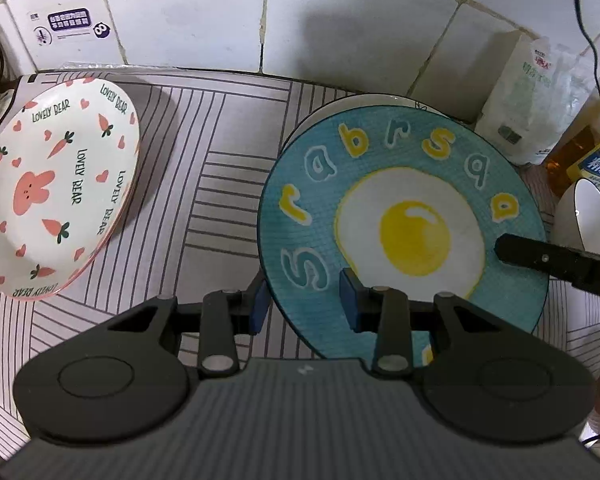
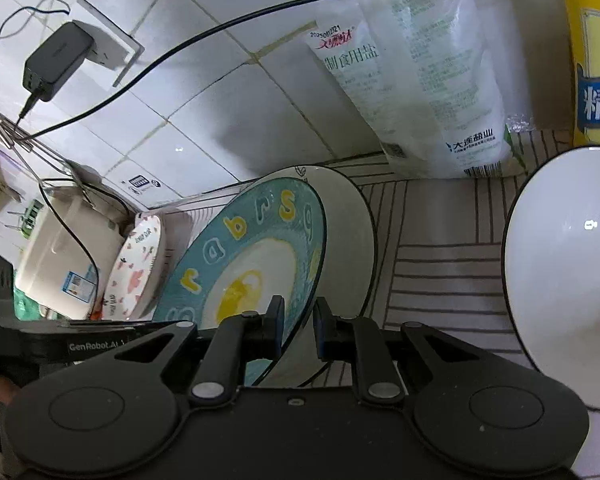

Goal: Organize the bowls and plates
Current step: 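Lower the blue plate onto the white plate and open both grippers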

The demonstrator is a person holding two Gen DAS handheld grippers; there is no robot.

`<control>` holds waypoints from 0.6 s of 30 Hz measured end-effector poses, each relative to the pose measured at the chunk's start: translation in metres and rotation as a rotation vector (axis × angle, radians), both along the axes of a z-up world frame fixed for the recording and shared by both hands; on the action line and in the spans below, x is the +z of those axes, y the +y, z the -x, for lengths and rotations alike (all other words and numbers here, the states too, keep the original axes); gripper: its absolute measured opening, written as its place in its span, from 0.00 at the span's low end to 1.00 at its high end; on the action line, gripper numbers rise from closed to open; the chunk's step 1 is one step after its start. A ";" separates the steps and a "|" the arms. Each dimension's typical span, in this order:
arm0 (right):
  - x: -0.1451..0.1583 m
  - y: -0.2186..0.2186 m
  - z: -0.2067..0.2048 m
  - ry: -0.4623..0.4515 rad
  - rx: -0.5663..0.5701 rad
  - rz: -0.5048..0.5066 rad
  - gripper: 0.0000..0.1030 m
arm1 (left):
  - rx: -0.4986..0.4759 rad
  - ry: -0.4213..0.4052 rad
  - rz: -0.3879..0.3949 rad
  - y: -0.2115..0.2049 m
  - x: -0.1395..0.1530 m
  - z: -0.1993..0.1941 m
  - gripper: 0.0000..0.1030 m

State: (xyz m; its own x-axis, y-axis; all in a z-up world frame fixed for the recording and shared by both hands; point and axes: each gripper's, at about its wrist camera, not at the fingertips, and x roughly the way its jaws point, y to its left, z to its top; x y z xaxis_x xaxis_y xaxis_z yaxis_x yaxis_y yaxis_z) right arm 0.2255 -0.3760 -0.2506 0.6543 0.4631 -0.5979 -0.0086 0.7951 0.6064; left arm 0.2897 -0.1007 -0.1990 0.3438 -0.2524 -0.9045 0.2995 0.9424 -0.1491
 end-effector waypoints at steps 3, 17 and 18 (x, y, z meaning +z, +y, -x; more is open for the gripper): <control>0.003 0.007 -0.007 0.027 0.013 0.057 0.19 | 0.000 -0.008 -0.016 -0.003 -0.002 -0.002 0.34; 0.033 0.062 -0.027 0.140 0.128 0.423 0.45 | -0.038 0.037 -0.019 -0.001 -0.004 -0.009 0.34; 0.033 0.066 -0.027 0.144 0.140 0.442 0.46 | -0.042 0.040 -0.024 -0.001 -0.003 -0.009 0.34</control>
State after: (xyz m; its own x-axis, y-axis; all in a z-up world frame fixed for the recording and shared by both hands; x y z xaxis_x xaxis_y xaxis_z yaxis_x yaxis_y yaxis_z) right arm 0.2526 -0.3096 -0.2171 0.4996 0.2219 -0.8373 -0.0750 0.9741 0.2134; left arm 0.2990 -0.1020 -0.2025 0.2967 -0.2442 -0.9232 0.3328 0.9326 -0.1397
